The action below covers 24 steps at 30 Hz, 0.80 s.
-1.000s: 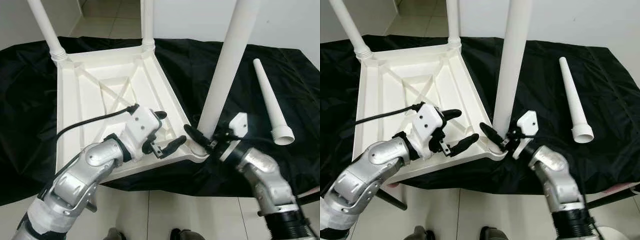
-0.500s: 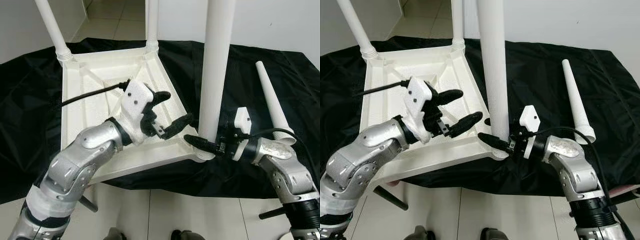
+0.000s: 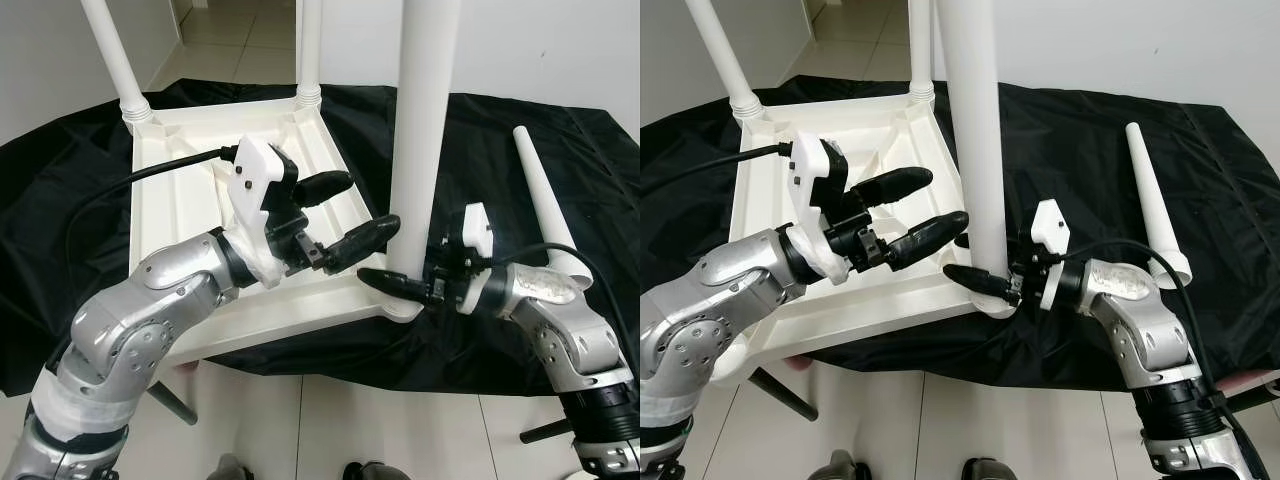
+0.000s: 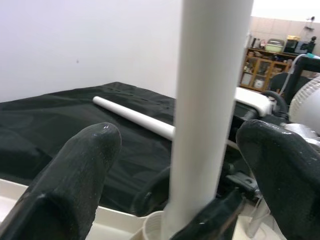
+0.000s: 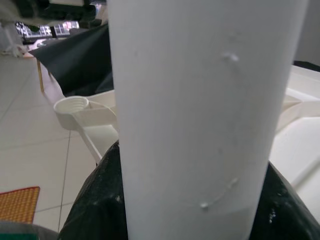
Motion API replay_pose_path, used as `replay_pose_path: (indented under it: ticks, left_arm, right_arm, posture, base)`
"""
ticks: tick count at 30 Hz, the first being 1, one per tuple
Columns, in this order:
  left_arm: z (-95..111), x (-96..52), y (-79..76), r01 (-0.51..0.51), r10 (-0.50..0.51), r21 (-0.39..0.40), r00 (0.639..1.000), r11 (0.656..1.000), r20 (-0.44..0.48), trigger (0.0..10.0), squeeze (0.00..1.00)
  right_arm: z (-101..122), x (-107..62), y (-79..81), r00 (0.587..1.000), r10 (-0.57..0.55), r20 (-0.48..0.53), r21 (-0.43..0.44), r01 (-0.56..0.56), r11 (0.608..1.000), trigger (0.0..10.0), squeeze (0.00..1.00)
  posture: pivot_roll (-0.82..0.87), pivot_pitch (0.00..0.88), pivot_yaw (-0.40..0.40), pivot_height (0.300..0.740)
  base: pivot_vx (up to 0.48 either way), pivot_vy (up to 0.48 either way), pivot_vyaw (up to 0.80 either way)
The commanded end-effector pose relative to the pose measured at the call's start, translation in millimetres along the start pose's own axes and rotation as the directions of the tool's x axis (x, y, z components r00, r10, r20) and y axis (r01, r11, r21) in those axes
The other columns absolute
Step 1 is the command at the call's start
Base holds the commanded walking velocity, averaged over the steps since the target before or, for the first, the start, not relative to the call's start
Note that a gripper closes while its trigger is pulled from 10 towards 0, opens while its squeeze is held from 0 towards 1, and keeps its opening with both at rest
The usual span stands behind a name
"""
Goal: Building children table
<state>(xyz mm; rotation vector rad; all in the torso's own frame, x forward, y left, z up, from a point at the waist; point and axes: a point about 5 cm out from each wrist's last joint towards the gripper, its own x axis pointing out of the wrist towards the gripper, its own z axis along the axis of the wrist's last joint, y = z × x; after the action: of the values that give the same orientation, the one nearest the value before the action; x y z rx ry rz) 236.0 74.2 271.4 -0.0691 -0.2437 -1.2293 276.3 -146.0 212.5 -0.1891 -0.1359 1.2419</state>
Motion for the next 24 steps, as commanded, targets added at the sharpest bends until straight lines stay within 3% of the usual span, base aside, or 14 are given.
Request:
replay_pose_path:
  ticks: [1, 15, 16, 20, 24]
  left_arm:
    - [2.6, -1.7, -16.7, 0.251, -0.251, 0.003, 0.968, 0.968, 0.002, 10.0, 0.00]
    - [13.0, 4.2, -15.9, 0.270, -0.268, -0.031, 0.962, 0.962, 0.042, 10.0, 0.00]
    - [12.9, 8.1, -13.5, 0.253, -0.252, -0.044, 0.967, 0.966, 0.034, 10.0, 0.00]
    - [12.7, 12.0, -7.0, 0.199, -0.198, -0.050, 0.980, 0.979, 0.030, 10.0, 0.00]
    - [13.1, 13.6, -4.4, 0.180, -0.179, -0.051, 0.983, 0.982, 0.029, 10.0, 0.00]
  right_arm:
    - [2.2, -2.2, -2.6, 1.000, -0.009, 0.016, 0.008, 0.009, 1.000, 10.0, 0.00]
    - [-4.9, 13.9, 7.0, 0.991, 0.123, -0.060, -0.001, -0.123, 0.992, 10.0, 0.00]
    - [-7.0, 23.2, 10.2, 0.987, 0.145, -0.066, 0.002, -0.145, 0.989, 10.0, 0.00]
    - [-7.8, 34.0, 13.8, 0.986, 0.160, -0.051, 0.008, -0.160, 0.987, 10.0, 0.00]
    - [-7.6, 37.0, 14.4, 0.986, 0.161, -0.042, 0.011, -0.161, 0.987, 10.0, 0.00]
  posture:
    - [-0.02, 0.077, -0.004, 0.740]
    - [-0.02, 0.093, 0.000, 0.740]
    - [-0.02, 0.094, 0.000, 0.740]
    - [-0.01, 0.095, 0.002, 0.740]
    - [-0.01, 0.094, 0.004, 0.740]
  base:
    - [0.000, 0.000, 0.00]
    - [0.000, 0.000, 0.00]
    - [0.000, 0.000, 0.00]
    - [0.000, 0.000, 0.00]
    - [0.000, 0.000, 0.00]
